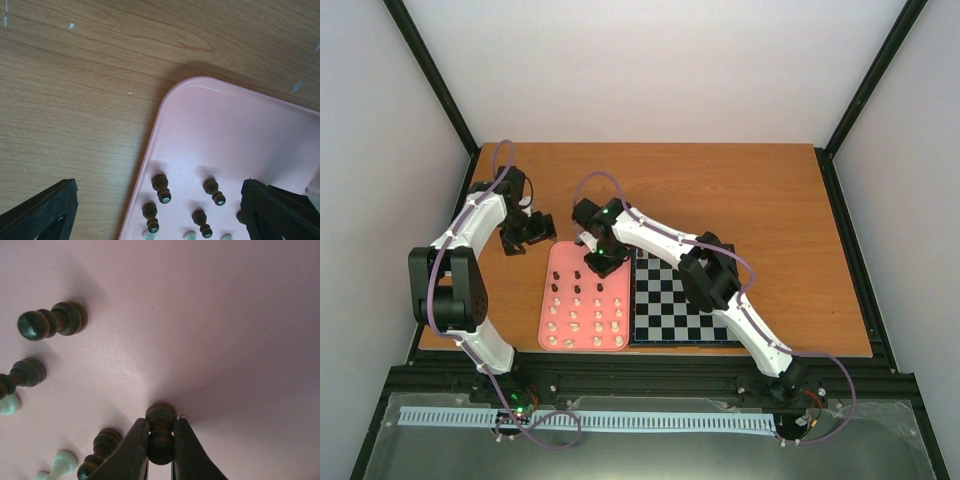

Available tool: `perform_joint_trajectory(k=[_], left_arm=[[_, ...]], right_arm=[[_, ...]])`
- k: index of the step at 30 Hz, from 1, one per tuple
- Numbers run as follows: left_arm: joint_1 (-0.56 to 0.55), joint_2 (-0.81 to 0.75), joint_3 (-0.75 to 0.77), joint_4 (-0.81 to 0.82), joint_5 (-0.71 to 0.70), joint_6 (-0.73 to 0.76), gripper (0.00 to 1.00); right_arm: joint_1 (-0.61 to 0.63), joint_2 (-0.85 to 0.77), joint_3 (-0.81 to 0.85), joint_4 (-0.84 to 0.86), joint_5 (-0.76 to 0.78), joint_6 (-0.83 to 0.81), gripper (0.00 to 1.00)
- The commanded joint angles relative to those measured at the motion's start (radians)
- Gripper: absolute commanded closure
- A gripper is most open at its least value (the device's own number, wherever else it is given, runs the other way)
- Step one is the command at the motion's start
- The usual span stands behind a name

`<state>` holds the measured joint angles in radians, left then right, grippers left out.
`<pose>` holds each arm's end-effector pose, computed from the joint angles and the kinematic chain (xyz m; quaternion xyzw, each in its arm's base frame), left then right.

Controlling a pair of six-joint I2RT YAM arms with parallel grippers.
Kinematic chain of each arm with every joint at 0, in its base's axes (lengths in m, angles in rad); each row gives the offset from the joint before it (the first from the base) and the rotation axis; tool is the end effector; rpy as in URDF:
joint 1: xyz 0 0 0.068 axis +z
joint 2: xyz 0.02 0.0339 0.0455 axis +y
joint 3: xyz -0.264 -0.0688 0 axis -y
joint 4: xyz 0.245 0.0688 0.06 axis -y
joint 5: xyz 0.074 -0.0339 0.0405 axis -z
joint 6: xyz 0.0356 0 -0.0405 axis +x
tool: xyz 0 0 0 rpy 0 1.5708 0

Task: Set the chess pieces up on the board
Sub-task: Pick up the chess piece from the storage box, then place the chess piece on the chessboard.

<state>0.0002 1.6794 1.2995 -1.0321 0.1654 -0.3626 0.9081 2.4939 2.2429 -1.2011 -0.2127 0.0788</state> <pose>0.3157 -0.0058 0.2331 -0.1728 0.9783 -0.0952 0.0629 0.2990 0.3954 0.1620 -0.4057 0.9059 0.1213 0.0017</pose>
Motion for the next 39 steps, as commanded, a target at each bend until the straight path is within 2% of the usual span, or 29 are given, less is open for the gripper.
perform_joint_trajectory(k=[1,6,10,17,24,30,39], left_arm=[[0.0,-0.026,-0.002,0.011,0.009,0.007,0.0],[0.0,-0.029,-0.002,0.011,0.009,0.007,0.0],[0.0,-0.029,-0.001,0.009,0.005,0.008,0.0],[0.0,-0.021,0.002,0.01,0.005,0.008,0.0],[0.0,-0.012,0.003,0.013,0.006,0.008,0.0],[0.0,-0.01,0.003,0.011,0.005,0.007,0.0],[0.0,-0.007,0.004,0.007,-0.004,0.011,0.0]], right_arm=[[0.008,0.017,0.03,-0.005,0.024,0.003,0.97],[0.007,-0.03,0.014,-0.005,0.056,0.001,0.97],[-0.011,-0.138,-0.048,0.01,0.079,0.014,0.97],[-0.114,-0.435,-0.426,0.085,0.034,0.074,0.97],[-0.267,-0.623,-0.704,0.115,0.064,0.083,0.97],[-0.373,-0.671,-0.806,0.144,0.111,0.062,0.97],[-0.422,-0.654,-0.855,0.191,0.176,0.051,0.97]])
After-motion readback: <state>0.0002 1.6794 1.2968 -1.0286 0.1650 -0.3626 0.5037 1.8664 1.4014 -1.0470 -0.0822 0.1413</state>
